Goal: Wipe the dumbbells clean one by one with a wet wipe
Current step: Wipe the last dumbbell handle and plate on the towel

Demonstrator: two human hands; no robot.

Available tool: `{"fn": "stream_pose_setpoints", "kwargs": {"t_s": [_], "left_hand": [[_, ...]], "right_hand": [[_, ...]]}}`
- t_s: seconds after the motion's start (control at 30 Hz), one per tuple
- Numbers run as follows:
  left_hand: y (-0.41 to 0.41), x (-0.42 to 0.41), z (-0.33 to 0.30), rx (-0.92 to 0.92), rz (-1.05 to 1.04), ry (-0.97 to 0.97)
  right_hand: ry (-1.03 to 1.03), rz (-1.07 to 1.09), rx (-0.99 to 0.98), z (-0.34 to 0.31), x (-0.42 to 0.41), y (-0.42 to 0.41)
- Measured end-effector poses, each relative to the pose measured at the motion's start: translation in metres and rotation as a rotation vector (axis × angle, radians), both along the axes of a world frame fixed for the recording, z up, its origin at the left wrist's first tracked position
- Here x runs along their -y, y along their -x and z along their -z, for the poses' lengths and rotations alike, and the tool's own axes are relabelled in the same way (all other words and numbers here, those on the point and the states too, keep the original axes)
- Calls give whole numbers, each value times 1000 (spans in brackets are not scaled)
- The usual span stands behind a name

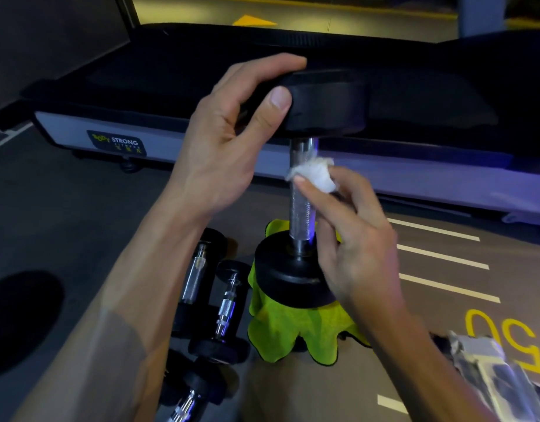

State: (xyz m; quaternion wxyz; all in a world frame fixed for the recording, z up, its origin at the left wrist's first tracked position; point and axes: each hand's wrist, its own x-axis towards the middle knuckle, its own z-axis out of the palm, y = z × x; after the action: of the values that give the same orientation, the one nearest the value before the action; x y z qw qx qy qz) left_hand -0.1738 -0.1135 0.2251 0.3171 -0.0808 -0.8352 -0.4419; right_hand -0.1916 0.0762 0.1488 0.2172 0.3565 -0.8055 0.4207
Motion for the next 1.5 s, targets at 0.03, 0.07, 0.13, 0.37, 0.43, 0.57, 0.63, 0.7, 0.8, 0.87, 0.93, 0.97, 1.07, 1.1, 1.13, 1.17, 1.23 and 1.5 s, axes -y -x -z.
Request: {"fn": "stream_pose_setpoints", "kwargs": {"t_s": [0.03,0.07,0.13,0.37,0.43,0.57,0.63,0.7,0.8,0.87,0.93,0.97,1.07,1.1,1.13,1.17,1.23,1.5], "left_hand": [[0,1,1,1,-3,-4],[0,2,2,-1,-1,-6],[1,2,2,-1,17,-11],[2,4,2,-3,-1,-23],[2,5,2,-3,-4,-15],[1,1,1,2,20,1],[1,1,2,-8,10,2],[2,2,3,-15,-4,-3],[3,2,3,-12,-7,-3],[3,3,4,-1,1,-9],[2,5,4,-1,-10,-15],[1,6,5,-5,-20,-21],[0,7,5,-13,-27,-26],[0,6,5,-11,-30,-22],[0,6,5,-6,-27,-16],[1,5,4,-3,-19,-11],[0,3,4,-6,-2,-3],[-5,-1,4,-39,27,2]], "right_hand": [[-39,-2,17,3,-5,-3],[-60,-1,24,3,-6,-3],[-44,24,6,-7,-1,3],[-123,0,0,-2,-10,-11],[-135,6,-52,-7,-8,-6],[-92,50,-91,-16,4,7],[-130,-9,-112,-9,0,0],[-200,-76,-158,-4,-6,-7],[-199,-60,-211,-20,-3,5],[-167,-48,-213,-32,0,15],[-224,-127,-203,-26,0,10],[-282,-179,-179,-16,-2,4],[-358,-262,-139,-2,-8,-6],[-341,-249,-148,-6,-7,-2],[-308,-205,-163,-13,-4,3],[-265,-147,-184,-22,-3,9],[-234,-101,-208,-32,-1,16],[-284,-230,-81,-2,-15,1]]}}
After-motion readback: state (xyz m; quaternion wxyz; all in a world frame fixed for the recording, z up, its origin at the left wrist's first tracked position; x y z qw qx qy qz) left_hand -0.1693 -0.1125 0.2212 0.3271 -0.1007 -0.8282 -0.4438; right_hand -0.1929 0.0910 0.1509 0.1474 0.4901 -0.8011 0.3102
